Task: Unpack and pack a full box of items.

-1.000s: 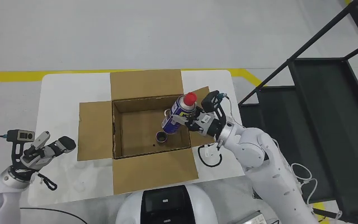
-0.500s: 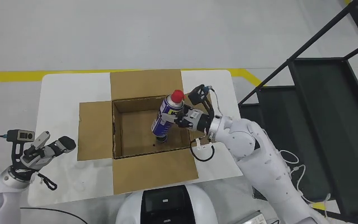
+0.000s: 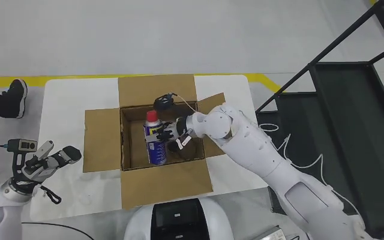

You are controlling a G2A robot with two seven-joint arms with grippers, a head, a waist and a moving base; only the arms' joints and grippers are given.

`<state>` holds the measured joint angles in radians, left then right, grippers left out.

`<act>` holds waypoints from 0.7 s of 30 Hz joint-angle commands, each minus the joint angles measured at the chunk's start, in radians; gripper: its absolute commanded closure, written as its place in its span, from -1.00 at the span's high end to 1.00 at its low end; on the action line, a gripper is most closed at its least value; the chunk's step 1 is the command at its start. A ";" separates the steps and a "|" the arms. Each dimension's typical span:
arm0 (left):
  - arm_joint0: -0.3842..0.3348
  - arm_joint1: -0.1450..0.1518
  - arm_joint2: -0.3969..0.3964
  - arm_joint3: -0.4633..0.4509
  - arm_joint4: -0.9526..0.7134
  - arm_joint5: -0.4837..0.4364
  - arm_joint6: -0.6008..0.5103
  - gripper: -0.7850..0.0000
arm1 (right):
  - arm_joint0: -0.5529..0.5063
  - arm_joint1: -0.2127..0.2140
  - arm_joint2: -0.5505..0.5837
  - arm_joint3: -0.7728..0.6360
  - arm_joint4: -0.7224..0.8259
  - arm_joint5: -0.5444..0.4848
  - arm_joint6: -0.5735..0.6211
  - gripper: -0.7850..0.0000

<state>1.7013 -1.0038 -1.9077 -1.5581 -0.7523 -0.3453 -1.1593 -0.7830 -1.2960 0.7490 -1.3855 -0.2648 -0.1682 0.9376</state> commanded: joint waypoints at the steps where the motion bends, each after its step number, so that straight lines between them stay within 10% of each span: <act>1: 0.000 0.000 0.000 0.000 0.000 0.000 0.000 1.00 | 0.020 -0.016 -0.037 0.045 0.020 -0.009 0.001 -1.00; 18: 0.000 0.000 0.000 0.000 0.000 0.000 0.000 1.00 | 0.185 -0.163 -0.247 0.366 0.052 -0.080 -0.034 -0.94; 19: 0.000 0.000 0.000 0.000 0.000 0.000 0.000 1.00 | 0.192 -0.171 -0.254 0.378 0.054 -0.081 -0.032 -0.27; 20: 0.000 0.000 0.000 0.000 0.000 0.000 0.000 1.00 | 0.197 -0.179 -0.259 0.390 0.058 -0.084 -0.035 1.00; 21: 0.000 0.000 0.000 0.000 0.000 0.000 0.000 1.00 | 0.202 -0.186 -0.264 0.402 0.060 -0.087 -0.035 1.00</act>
<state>1.7013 -1.0038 -1.9077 -1.5581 -0.7523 -0.3453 -1.1593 -0.5870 -1.4738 0.4903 -0.9978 -0.2074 -0.2522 0.9038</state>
